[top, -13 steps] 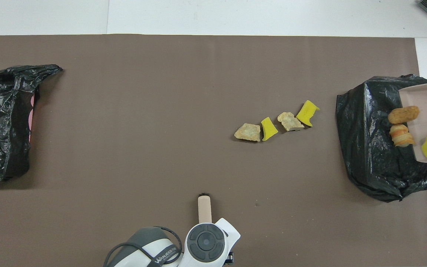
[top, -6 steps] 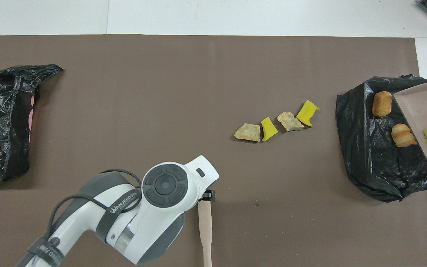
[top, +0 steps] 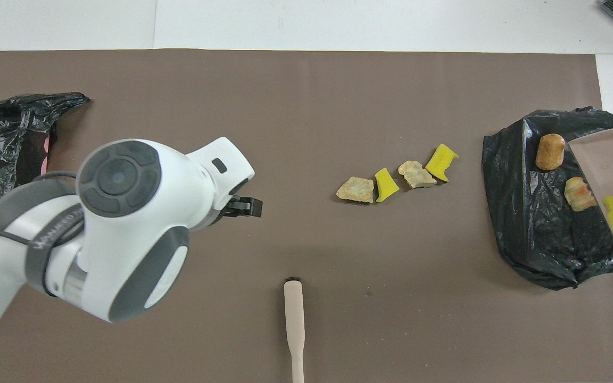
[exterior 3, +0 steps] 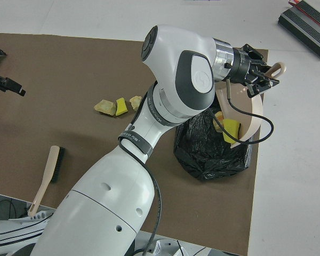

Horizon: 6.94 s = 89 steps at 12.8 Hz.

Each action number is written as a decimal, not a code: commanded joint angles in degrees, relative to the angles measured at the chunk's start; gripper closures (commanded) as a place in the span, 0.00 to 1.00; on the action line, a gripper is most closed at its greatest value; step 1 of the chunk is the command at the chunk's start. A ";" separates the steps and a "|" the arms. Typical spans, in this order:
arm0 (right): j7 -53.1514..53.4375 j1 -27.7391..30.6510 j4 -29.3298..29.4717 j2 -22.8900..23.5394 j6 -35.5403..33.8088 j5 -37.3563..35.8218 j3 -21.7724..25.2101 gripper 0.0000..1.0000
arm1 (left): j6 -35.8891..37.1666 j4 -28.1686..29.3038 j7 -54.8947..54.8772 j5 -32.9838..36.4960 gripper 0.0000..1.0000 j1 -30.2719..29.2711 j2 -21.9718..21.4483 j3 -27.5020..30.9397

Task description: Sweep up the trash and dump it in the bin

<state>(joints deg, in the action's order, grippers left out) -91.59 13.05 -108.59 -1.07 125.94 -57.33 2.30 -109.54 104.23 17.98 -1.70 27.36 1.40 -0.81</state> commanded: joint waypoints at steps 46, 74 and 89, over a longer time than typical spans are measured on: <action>129.56 -34.23 40.21 38.95 -21.88 54.86 -18.56 1.00 | 28.15 -21.35 -27.04 0.82 0.00 -24.90 -3.16 -0.69; 130.86 -42.30 -14.71 -2.88 -14.59 74.55 -19.08 0.00 | 12.17 -30.57 -7.99 3.54 0.00 -9.02 18.27 -3.50; 140.55 -55.32 -29.31 -3.85 -2.45 79.30 -19.08 0.01 | -12.18 -16.78 9.61 4.69 0.00 3.93 27.51 -4.03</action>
<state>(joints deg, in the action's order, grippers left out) 47.87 -41.64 -136.22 -3.35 121.75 20.61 -16.92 -119.45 86.36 25.53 2.32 29.61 27.87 -5.43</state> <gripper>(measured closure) 0.004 0.000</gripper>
